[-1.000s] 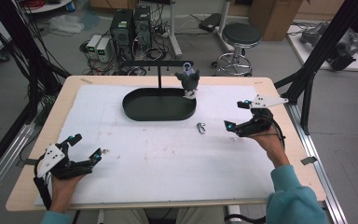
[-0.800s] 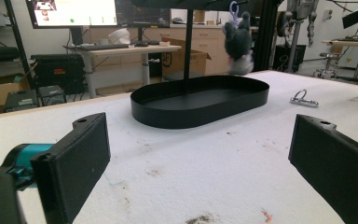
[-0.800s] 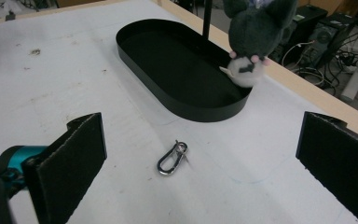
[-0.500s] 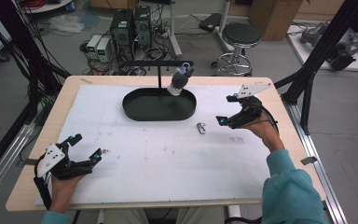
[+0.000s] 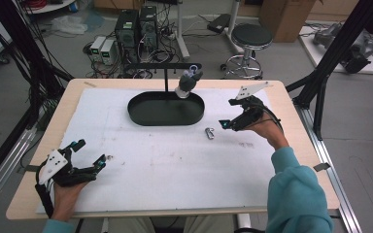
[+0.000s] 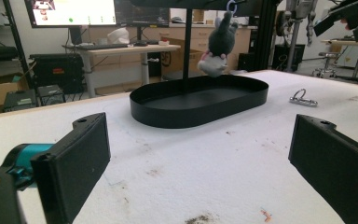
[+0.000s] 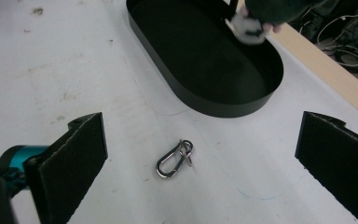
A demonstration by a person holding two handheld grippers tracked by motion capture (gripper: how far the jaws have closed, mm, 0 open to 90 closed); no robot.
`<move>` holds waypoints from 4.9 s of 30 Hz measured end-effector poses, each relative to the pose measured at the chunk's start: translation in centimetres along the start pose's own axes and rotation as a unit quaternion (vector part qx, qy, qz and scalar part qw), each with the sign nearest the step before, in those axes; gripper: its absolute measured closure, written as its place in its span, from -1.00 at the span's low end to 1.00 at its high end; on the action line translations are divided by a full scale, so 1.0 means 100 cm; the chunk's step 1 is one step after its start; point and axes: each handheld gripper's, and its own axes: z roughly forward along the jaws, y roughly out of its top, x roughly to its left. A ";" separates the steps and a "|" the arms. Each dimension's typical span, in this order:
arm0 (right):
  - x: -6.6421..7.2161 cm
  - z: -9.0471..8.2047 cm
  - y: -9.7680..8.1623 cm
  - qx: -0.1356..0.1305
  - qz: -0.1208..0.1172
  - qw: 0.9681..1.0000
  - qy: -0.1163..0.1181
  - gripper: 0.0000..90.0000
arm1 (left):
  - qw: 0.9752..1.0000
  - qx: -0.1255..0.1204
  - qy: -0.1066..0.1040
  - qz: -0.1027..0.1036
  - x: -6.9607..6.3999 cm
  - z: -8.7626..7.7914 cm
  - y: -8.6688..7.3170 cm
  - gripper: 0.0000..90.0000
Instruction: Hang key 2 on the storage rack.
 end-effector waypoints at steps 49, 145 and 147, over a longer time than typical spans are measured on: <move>-0.006 0.077 -0.018 0.136 -0.016 0.990 0.043 -0.45 | 1.000 -0.003 0.001 -0.004 0.000 0.000 0.000 -0.87; 0.020 0.034 0.020 -0.077 0.002 0.993 0.087 0.97 | 0.998 0.019 -0.054 -0.042 0.010 0.026 0.037 -0.87; 0.023 0.030 0.023 -0.093 -0.001 0.992 0.090 0.97 | 0.996 0.022 -0.069 -0.045 0.011 0.031 0.046 -0.87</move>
